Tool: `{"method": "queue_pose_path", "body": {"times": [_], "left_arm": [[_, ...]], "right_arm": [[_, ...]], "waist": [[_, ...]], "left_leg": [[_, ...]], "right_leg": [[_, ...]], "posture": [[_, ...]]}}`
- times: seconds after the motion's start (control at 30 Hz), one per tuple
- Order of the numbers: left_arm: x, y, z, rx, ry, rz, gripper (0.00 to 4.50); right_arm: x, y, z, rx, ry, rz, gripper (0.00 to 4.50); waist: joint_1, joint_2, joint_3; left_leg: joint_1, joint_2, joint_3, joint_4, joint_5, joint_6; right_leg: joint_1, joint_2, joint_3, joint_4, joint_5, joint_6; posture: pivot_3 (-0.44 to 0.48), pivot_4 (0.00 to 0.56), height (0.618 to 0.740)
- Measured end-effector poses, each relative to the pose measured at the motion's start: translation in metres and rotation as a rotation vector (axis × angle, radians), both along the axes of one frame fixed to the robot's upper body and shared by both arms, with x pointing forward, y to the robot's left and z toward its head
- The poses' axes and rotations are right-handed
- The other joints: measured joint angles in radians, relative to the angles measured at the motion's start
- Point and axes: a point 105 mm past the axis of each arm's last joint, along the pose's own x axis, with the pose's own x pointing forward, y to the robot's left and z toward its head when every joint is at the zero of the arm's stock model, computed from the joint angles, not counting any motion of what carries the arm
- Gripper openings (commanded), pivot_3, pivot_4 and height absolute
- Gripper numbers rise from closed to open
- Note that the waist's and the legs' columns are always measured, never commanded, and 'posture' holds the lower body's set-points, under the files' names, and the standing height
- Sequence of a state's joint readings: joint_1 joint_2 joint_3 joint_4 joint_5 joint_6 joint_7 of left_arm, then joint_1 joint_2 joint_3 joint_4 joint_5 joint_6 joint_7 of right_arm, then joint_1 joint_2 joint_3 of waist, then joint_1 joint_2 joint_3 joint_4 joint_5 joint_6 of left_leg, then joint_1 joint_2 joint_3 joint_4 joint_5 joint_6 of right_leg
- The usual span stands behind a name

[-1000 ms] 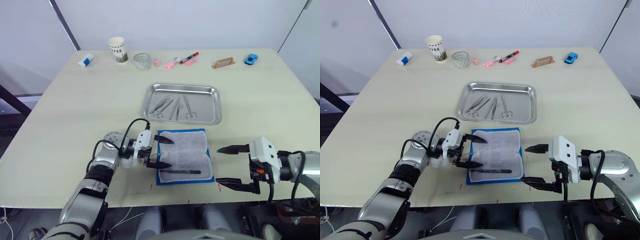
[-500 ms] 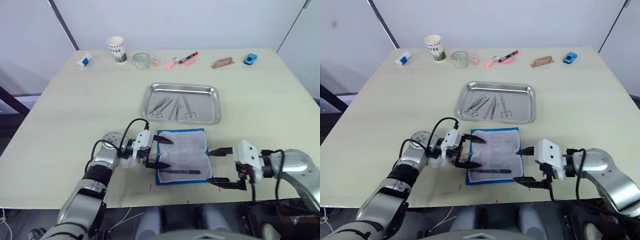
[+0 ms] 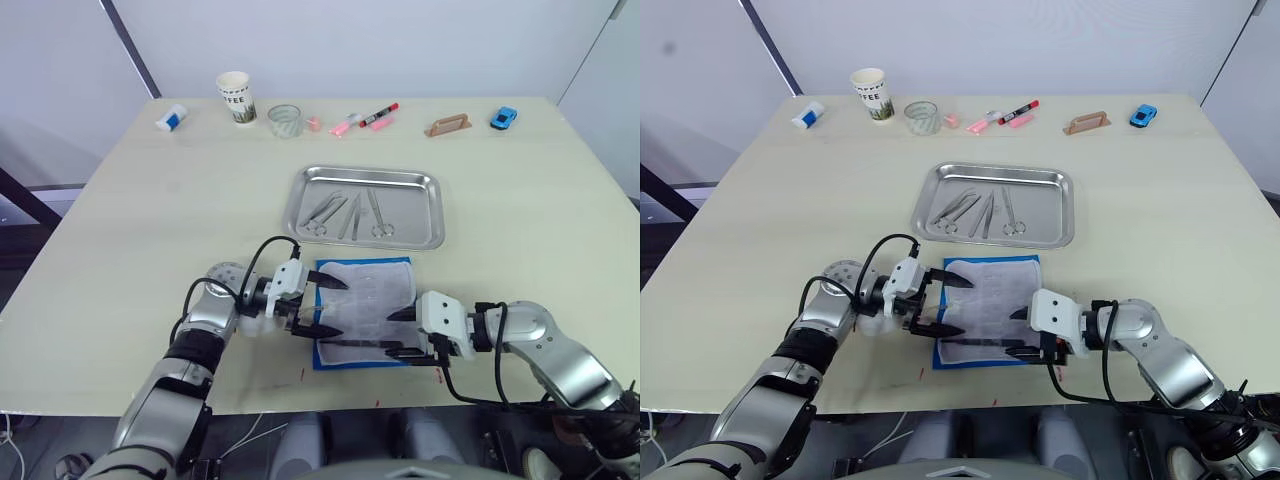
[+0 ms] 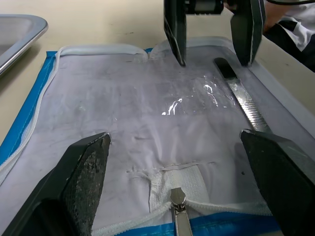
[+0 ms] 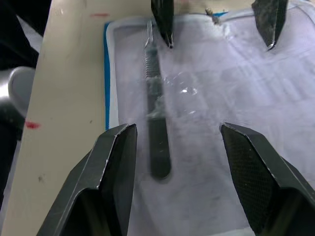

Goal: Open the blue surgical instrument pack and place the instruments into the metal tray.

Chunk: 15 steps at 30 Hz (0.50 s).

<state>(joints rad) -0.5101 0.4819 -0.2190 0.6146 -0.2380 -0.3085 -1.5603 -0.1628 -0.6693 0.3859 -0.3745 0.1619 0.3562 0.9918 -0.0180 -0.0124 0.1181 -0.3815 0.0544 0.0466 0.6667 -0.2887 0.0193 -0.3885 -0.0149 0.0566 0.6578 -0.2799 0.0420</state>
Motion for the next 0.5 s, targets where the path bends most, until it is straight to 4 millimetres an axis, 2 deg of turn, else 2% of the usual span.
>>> {"method": "queue_pose_path", "body": {"times": [0.5], "left_arm": [[-0.0006, 0.0017, -0.0014, 0.001, 0.001, 0.004, 4.50]], "right_arm": [[-0.0055, -0.0006, -0.0088, -0.012, -0.019, -0.039, 2.99]], "waist": [[0.000, 0.000, 0.000]], "left_leg": [[0.000, 0.000, 0.000, 0.000, 0.000, 0.000]], "right_leg": [[0.000, 0.000, 0.000, 0.000, 0.000, 0.000]], "posture": [[0.000, 0.150, 0.740]]}}
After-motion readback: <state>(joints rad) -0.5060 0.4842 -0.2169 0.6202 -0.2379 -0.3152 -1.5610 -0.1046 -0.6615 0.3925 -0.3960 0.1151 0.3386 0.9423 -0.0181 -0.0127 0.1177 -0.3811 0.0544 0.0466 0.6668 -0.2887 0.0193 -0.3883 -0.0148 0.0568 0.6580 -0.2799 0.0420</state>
